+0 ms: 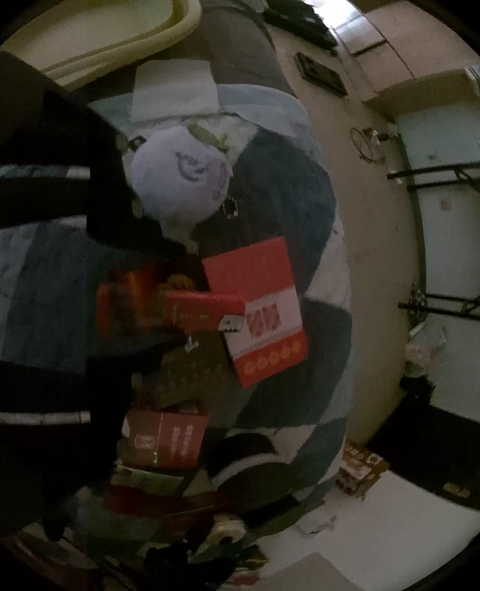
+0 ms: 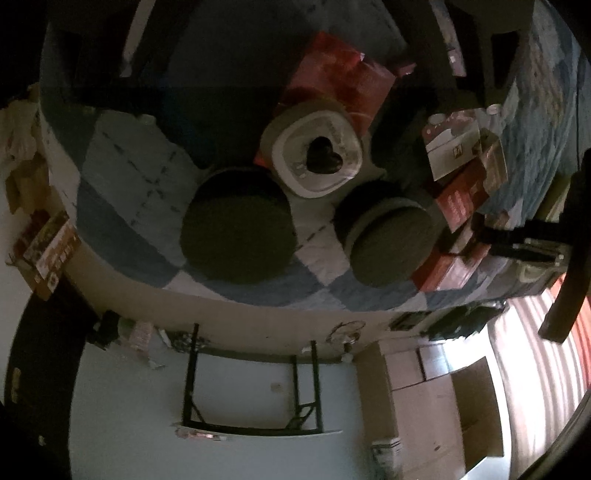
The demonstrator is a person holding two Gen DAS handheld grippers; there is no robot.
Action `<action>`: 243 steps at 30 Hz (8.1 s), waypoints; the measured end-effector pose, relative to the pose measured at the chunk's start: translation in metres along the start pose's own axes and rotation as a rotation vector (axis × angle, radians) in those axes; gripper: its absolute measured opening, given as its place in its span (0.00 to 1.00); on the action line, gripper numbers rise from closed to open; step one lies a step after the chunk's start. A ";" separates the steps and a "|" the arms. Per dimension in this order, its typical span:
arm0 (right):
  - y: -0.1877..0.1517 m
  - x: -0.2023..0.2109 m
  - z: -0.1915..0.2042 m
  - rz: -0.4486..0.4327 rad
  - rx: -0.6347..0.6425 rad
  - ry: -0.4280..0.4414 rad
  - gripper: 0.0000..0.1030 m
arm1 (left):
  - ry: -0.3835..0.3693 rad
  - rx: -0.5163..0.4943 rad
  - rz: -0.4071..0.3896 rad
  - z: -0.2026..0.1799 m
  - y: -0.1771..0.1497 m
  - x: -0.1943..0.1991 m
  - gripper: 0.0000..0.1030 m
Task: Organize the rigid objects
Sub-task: 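Reach the left gripper to the red lighter while the right gripper reaches the white container, then close the left gripper on the red lighter while the right grips the white container, then carry both into the cream basin and open both grippers to release, then move the left gripper to the lavender plush ball while the right reaches a red box, then grasp the lavender plush ball with the left gripper while the right grasps the red box, then carry both into the cream basin and open both grippers to release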
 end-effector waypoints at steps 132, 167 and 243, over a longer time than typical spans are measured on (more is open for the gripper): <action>0.033 0.033 0.563 -0.087 0.524 0.518 0.93 | 0.185 0.440 -0.184 0.314 -0.106 0.168 0.88; 0.004 0.027 0.036 0.214 -0.290 0.033 1.00 | 0.003 0.271 -0.022 0.043 -0.015 0.051 0.99; 0.036 0.112 0.129 -0.004 0.118 0.105 0.56 | 0.047 0.297 -0.200 0.114 -0.052 0.156 0.52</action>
Point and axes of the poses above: each gripper's, at about its wrist camera, not at the fingertips, and x roughly against the way its jaws point, z to its left, y to its top, the point moved 5 cm from there along -x, roughly the way its jaws point, and after that the axes turned 13 degrees about -y, right-handed, at the moved point
